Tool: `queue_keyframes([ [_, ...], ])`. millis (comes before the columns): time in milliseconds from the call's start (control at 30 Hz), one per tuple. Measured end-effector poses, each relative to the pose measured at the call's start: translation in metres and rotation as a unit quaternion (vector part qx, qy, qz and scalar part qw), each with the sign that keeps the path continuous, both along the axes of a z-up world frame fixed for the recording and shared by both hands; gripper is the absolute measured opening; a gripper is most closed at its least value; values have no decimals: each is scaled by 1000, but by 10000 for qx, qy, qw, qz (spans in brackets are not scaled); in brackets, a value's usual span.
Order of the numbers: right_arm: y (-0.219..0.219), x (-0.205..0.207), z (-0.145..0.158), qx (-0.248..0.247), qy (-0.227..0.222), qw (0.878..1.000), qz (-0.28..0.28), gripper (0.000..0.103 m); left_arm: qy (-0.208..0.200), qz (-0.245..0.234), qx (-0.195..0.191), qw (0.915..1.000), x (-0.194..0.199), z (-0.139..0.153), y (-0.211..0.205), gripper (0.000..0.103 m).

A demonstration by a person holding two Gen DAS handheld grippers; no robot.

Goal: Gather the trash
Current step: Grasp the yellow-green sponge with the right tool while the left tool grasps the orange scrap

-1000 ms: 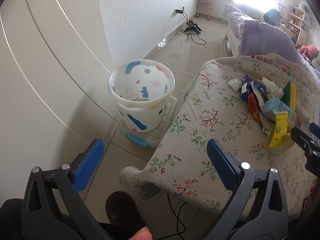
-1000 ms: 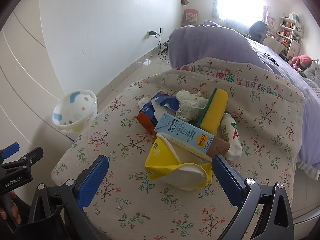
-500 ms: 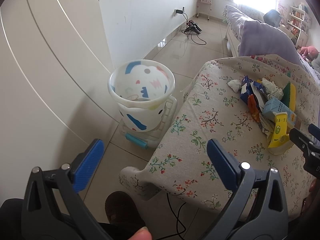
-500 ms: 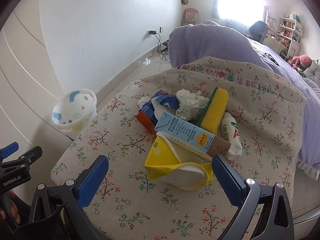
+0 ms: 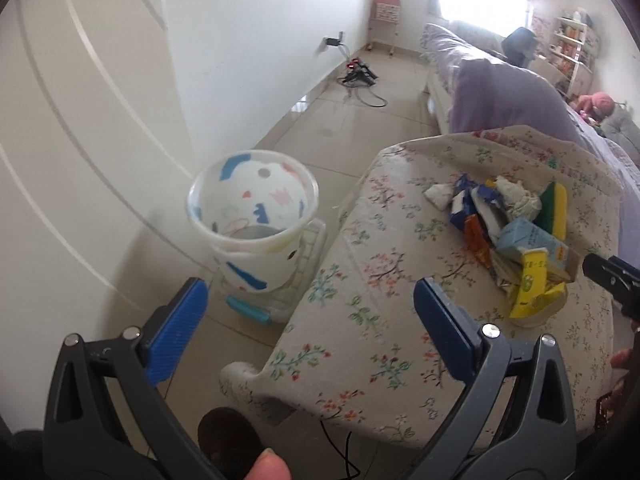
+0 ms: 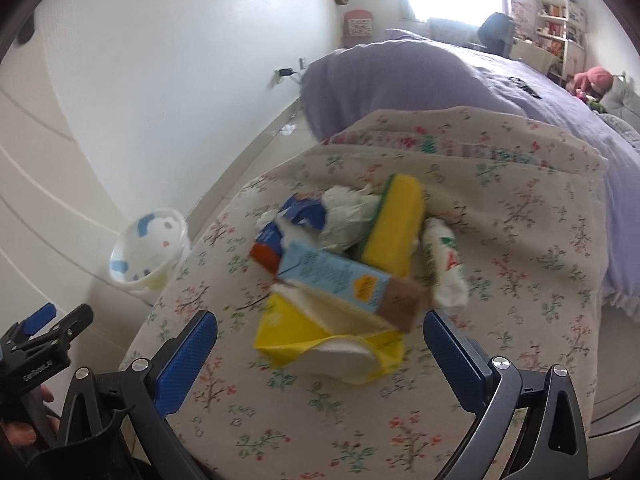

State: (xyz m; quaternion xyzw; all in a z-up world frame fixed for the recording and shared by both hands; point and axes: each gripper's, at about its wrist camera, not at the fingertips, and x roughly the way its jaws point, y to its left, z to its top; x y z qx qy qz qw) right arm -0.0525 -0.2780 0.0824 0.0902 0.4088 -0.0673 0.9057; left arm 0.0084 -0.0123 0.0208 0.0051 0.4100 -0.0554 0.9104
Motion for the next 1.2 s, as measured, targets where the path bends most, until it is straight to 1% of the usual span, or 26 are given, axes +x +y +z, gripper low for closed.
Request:
queue_keyframes([
  [67, -13, 2, 3, 41, 76, 9999, -125, 103, 96, -265, -36, 9996, 7, 3, -8, 102],
  [233, -49, 14, 5, 305, 388, 9977, -463, 103, 430, -883, 370, 9945, 27, 4, -40, 102],
  [300, -61, 21, 5, 429, 427, 9965, -585, 103, 469, -1001, 423, 9930, 36, 7, -49, 102],
  [400, -76, 37, 1, 674, 600, 9934, -707, 103, 475, -1112, 465, 9916, 52, 12, -64, 102],
  [467, -82, 48, -3, 736, 648, 9924, -740, 103, 462, -1170, 471, 9909, 62, 13, -70, 102],
  [567, -87, 62, -14, 854, 661, 9910, -788, 102, 418, -1174, 501, 9909, 74, 7, -78, 102],
  [600, -89, 67, -20, 929, 714, 9898, -810, 98, 354, -1145, 459, 9917, 76, 2, -77, 102],
  [633, -90, 70, -24, 978, 767, 9889, -817, 97, 395, -1093, 428, 9923, 78, -2, -76, 102],
  [667, -89, 75, -28, 1046, 834, 9878, -802, 93, 584, -1069, 408, 9917, 83, -8, -77, 102],
  [700, -90, 80, -33, 1135, 878, 9867, -768, 90, 742, -1114, 329, 9905, 88, -12, -78, 99],
  [800, -91, 92, -40, 1192, 945, 9858, -718, 85, 933, -1173, 83, 9887, 101, -18, -84, 97],
  [833, -90, 94, -42, 1179, 968, 9857, -715, 83, 1007, -1231, -50, 9873, 105, -21, -87, 97],
  [933, -92, 100, -47, 1215, 1021, 9846, -736, 73, 1283, -1412, -596, 9798, 116, -30, -94, 94],
  [967, -92, 102, -49, 1223, 1041, 9843, -733, 60, 1408, -1472, -787, 9759, 120, -34, -97, 93],
  [1000, -92, 102, -50, 1220, 1058, 9842, -720, 46, 1606, -1533, -1000, 9699, 123, -41, -102, 86],
  [1033, -92, 103, -51, 1223, 1066, 9843, -703, 39, 1713, -1570, -1102, 9664, 126, -46, -106, 77],
  [1067, -92, 102, -52, 1220, 1064, 9843, -703, 36, 1824, -1620, -1213, 9622, 127, -52, -110, 73],
  [1100, -93, 101, -52, 1208, 1050, 9845, -723, 35, 1938, -1653, -1305, 9582, 129, -58, -115, 67],
  [1133, -94, 98, -51, 1197, 1017, 9848, -737, 35, 1991, -1665, -1354, 9562, 130, -61, -118, 62],
  [1167, -97, 96, -48, 1197, 977, 9852, -738, 34, 2049, -1684, -1442, 9533, 132, -66, -122, 59],
  [1200, -97, 94, -46, 1196, 933, 9856, -744, 34, 2110, -1682, -1541, 9505, 133, -70, -126, 54],
])
